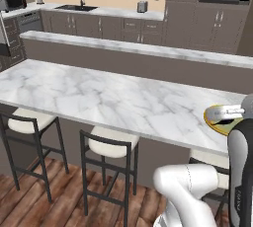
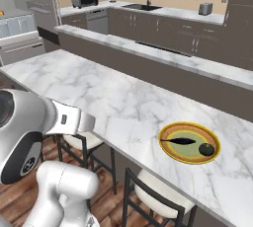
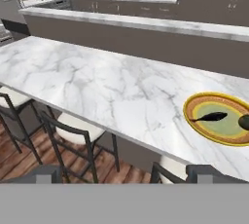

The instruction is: Take the cheese, fish, and squash from the fridge and place them on the plate on the dining counter to create an appetizer plate.

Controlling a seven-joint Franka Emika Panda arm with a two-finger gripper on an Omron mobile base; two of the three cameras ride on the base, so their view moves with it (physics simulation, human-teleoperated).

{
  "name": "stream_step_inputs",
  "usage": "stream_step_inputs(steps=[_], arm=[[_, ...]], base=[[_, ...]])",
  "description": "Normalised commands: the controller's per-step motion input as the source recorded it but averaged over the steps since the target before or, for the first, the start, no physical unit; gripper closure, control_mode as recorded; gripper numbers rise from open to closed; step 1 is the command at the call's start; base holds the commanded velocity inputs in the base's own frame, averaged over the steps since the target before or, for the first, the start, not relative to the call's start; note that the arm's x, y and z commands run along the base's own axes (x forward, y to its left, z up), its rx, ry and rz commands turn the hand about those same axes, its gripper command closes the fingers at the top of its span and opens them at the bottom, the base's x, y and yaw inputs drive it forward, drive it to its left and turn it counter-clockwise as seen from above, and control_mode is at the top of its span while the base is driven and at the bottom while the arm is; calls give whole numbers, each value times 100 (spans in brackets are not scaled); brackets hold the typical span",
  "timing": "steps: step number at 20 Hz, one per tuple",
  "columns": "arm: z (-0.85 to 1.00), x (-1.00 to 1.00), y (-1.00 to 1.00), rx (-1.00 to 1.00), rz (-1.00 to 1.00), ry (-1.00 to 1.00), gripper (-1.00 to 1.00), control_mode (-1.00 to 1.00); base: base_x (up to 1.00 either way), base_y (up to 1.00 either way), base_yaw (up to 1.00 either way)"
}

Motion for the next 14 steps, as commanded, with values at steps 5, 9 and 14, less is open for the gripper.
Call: stream_step_inputs(steps=[5, 9, 14], arm=[[0, 0, 0, 0, 0, 0, -100, 100], [0, 0, 0, 0, 0, 0, -100, 100], [0, 0, 0, 0, 0, 0, -100, 100]], base=[[-70, 7, -1], [-100, 31, 0], [-52, 92, -2]])
